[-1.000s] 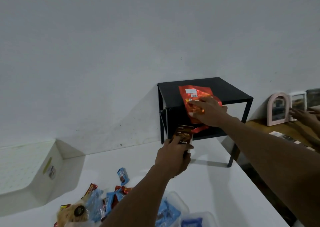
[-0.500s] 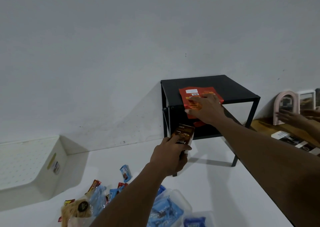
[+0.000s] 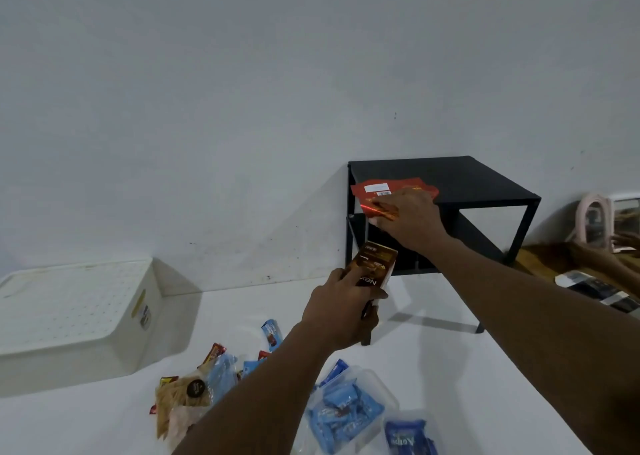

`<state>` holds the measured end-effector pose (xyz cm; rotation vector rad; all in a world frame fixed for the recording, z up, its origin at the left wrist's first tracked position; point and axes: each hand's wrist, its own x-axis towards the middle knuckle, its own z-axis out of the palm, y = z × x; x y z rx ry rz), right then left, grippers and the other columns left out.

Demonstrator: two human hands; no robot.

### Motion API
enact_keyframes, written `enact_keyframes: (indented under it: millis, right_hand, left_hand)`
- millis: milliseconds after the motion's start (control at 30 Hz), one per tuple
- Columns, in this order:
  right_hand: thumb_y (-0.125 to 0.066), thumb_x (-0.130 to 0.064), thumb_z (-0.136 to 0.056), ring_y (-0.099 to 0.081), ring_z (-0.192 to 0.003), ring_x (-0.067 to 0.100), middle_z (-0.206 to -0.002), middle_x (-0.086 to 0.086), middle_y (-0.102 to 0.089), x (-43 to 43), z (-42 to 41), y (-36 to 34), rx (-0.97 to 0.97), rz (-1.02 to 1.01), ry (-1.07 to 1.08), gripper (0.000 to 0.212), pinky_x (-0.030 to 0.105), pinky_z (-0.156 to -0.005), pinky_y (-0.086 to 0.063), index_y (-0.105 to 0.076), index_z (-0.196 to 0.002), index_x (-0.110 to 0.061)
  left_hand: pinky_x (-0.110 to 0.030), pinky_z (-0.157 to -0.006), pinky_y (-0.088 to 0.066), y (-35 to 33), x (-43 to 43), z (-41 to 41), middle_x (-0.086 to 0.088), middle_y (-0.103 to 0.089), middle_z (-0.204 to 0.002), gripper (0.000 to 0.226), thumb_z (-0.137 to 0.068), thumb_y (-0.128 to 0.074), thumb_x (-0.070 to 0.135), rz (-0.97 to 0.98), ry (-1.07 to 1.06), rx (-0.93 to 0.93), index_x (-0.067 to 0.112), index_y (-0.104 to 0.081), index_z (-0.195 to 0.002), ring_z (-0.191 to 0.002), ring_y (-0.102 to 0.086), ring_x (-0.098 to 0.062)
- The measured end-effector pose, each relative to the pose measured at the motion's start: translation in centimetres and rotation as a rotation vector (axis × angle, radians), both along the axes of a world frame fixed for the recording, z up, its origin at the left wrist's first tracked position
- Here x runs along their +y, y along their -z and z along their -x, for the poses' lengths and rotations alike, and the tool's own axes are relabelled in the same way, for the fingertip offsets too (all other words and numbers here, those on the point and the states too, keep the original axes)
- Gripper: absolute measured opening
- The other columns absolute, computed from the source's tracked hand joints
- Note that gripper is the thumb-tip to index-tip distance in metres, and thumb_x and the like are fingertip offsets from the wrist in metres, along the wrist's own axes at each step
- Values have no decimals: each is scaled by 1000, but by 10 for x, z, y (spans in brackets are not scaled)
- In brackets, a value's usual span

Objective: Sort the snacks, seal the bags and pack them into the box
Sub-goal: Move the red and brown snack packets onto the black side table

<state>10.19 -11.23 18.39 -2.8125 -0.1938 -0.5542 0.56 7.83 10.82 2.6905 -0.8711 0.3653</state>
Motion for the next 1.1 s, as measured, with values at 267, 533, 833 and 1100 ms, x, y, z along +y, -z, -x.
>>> enact_keyframes:
  millis: [267, 533, 833, 1100]
  right_hand:
    - [-64, -56, -85, -47, -130, 30, -139, 6, -57, 91, 34, -5, -70, -3, -147, 55, 55, -109, -36, -56, -135, -34]
    - [-71, -53, -78, -54, -121, 29, -127, 5, -65, 271, 75, 17, 6, -99, -494, 51, 50, -97, -48, -66, -125, -34]
    - [-80, -37, -73, -66, -101, 21, -109, -1, -73, 476, 197, 62, 346, -177, -1066, 41, 32, -82, -53, -73, -113, -30]
    - [-75, -44, -79, -60, -101, 15, -114, -3, -72, 571, 332, 135, 619, 32, -1410, 42, 4, -66, -16, -70, -119, -31]
  left_hand:
    - [-39, -83, -53, 2, 106, 46, 8, -46, -146, 33, -93, -54, 39, -18, -181, -9, 42, -60, -126, -124, -48, -24]
    - [-36, -80, -51, 19, 279, 132, 14, -50, -142, 36, -86, -55, 36, 46, -725, 101, 43, -64, -120, -115, -53, -28]
    - [-43, -87, -54, 51, 404, 319, 15, -50, -144, 38, -81, -51, 43, 83, -1332, 249, 48, -65, -116, -118, -57, -27]
    - [-42, -83, -56, 104, 425, 472, 9, -57, -136, 32, -87, -55, 47, 184, -1687, 370, 47, -67, -116, -112, -62, -27]
